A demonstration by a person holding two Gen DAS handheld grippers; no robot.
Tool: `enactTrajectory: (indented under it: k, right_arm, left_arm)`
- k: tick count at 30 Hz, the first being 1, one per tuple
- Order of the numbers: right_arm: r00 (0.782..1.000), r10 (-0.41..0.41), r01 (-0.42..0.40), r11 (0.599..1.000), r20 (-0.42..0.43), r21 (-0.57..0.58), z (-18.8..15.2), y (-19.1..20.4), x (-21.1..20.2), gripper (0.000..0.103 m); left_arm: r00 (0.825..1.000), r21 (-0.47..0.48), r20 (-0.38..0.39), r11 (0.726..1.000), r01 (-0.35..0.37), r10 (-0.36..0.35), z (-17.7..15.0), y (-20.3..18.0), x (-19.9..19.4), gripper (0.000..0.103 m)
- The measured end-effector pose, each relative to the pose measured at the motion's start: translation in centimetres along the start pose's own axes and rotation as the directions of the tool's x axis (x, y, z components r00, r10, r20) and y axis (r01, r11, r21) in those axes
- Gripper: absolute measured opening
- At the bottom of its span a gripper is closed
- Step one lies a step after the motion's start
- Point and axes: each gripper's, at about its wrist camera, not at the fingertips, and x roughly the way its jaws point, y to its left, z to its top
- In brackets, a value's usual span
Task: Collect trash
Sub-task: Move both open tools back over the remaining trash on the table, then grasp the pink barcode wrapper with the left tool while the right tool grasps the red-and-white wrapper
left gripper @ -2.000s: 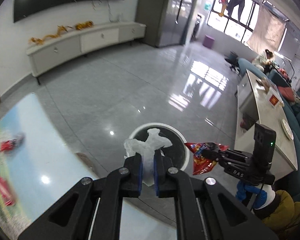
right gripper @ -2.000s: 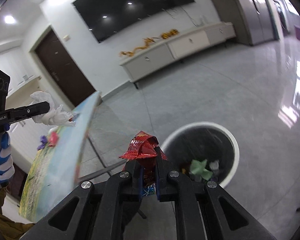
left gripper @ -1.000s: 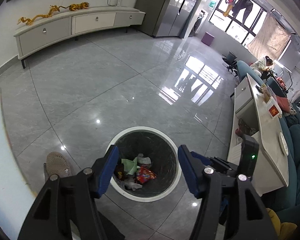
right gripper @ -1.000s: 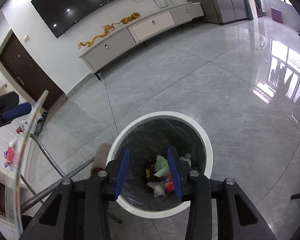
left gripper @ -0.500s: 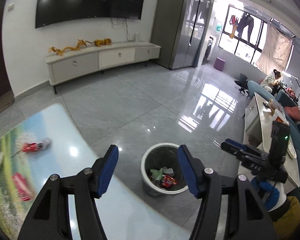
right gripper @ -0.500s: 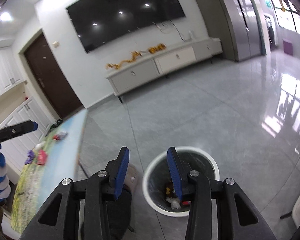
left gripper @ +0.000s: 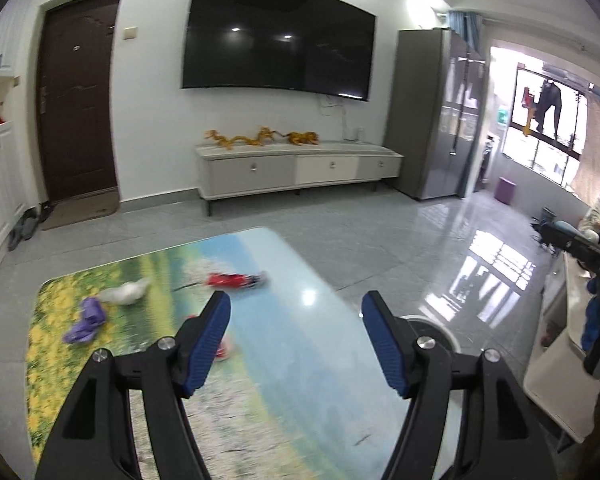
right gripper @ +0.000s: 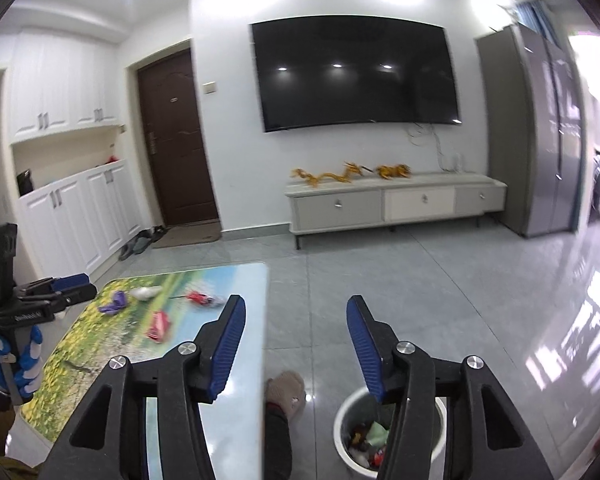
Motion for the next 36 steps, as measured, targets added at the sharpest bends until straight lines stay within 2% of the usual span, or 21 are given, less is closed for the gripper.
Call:
enactTrajectory:
  k: [3, 7, 11, 15, 20, 24, 31, 36]
  right_arm:
    - [0.999, 0.035, -0.035, 0.999, -0.018, -0.034, 0.9, 2.1, 2.1, 0.053]
    - [0.996, 0.075, -0.079, 0.994, -0.056, -0.071, 1.6, 4.4, 5.7, 0.054]
    - [0.987, 0.113, -0.125, 0.987, -0.114, -0.103, 1.9, 6.4, 10.7, 0.054]
    - [0.969, 0.156, -0.182, 0.975, -0.193, -0.127, 1.0, 7.9, 16.8, 0.055]
    - [0.939, 0.193, -0.240, 0.961, -0.285, -0.140, -0.6, 9.3, 24.0, 0.055]
    - [0.913, 0.221, -0.287, 0.945, -0.342, -0.156, -1.6, 10.2, 29.1, 0.056]
    - [0.873, 0.267, -0.371, 0.907, -0.409, -0.200, -2.3, 13.3, 36.8, 0.059]
    - [0.844, 0.266, -0.406, 0.884, -0.465, -0.230, -3.9, 15.5, 40.7, 0.059]
  left_arm:
    - [0.998, -0.064, -0.023, 0.996, -0.062, 0.061, -1.1, 4.3, -0.1, 0.067]
    - [0.988, -0.130, -0.080, 0.981, -0.144, 0.135, -2.6, 9.4, 1.9, 0.067]
    - [0.979, -0.192, -0.160, 0.969, -0.157, 0.127, -4.0, 12.3, 5.5, 0.067]
    - [0.972, -0.203, -0.223, 0.972, -0.118, 0.071, -5.4, 12.3, 9.3, 0.067]
    - [0.955, -0.237, -0.295, 0.968, -0.085, 0.012, -6.3, 12.0, 15.2, 0.067]
    - [0.949, -0.252, -0.316, 0.964, -0.089, 0.005, -6.3, 12.0, 18.2, 0.067]
    - [0.942, -0.262, -0.335, 0.960, -0.102, 0.009, -6.7, 12.2, 20.5, 0.065]
    - [0.943, -0.245, -0.331, 0.963, -0.108, 0.021, -6.8, 11.8, 20.6, 0.053]
